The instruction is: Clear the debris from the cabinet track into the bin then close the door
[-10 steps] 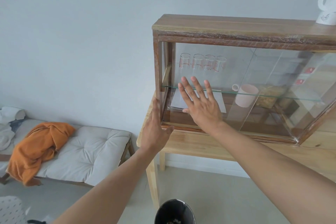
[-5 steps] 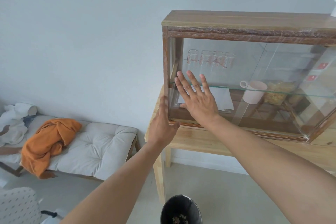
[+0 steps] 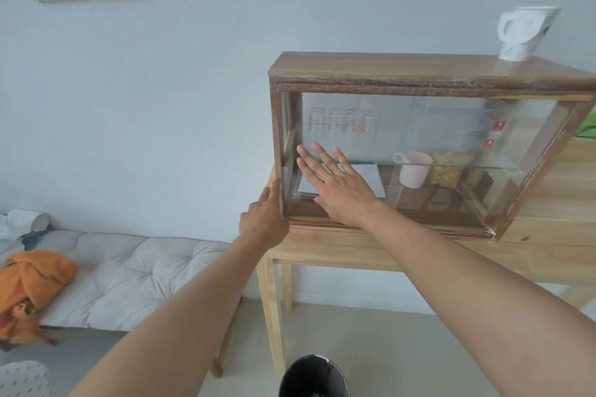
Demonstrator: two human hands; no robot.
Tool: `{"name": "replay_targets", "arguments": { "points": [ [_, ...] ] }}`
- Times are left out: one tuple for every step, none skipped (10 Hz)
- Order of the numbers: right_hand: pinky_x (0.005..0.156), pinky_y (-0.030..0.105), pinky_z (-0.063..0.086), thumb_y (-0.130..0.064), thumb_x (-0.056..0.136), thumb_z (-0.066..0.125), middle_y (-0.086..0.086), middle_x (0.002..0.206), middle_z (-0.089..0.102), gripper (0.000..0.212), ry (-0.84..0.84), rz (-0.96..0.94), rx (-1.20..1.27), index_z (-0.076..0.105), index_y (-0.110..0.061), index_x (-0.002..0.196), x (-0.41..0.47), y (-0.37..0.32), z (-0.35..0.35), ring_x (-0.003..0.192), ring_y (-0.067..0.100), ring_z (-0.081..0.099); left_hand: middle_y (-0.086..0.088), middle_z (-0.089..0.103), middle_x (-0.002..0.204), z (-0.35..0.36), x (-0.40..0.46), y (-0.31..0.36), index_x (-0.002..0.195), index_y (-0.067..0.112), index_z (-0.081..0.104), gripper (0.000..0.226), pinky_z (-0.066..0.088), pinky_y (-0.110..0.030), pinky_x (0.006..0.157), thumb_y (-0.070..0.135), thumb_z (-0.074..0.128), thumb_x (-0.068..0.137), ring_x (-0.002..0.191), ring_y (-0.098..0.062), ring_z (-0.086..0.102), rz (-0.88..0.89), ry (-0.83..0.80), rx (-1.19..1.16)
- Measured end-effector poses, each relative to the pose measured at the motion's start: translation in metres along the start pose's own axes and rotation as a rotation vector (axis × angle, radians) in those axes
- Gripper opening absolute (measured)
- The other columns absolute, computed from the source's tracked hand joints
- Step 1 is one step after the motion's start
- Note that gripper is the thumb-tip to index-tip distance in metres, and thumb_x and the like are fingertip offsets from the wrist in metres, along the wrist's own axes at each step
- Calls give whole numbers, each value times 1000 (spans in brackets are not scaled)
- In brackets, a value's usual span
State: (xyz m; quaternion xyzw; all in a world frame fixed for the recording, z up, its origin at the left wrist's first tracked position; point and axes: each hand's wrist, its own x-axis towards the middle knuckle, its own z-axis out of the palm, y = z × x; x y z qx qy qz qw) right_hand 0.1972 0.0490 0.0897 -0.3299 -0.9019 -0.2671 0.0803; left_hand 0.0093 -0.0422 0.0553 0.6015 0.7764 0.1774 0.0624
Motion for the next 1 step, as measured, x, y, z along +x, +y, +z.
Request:
{"name": "replay_targets", "arguments": {
  "points": [
    [137,57,0,-31,110,57,4,181,-23,87,-203,57,120,0,-17,175,-26,9,-25,168,29,-21,-1,15,172,-18,-13,16,166,25,0,98,42,-53,108,31,66,94,148,-33,33,57,-41,92]
  ]
}}
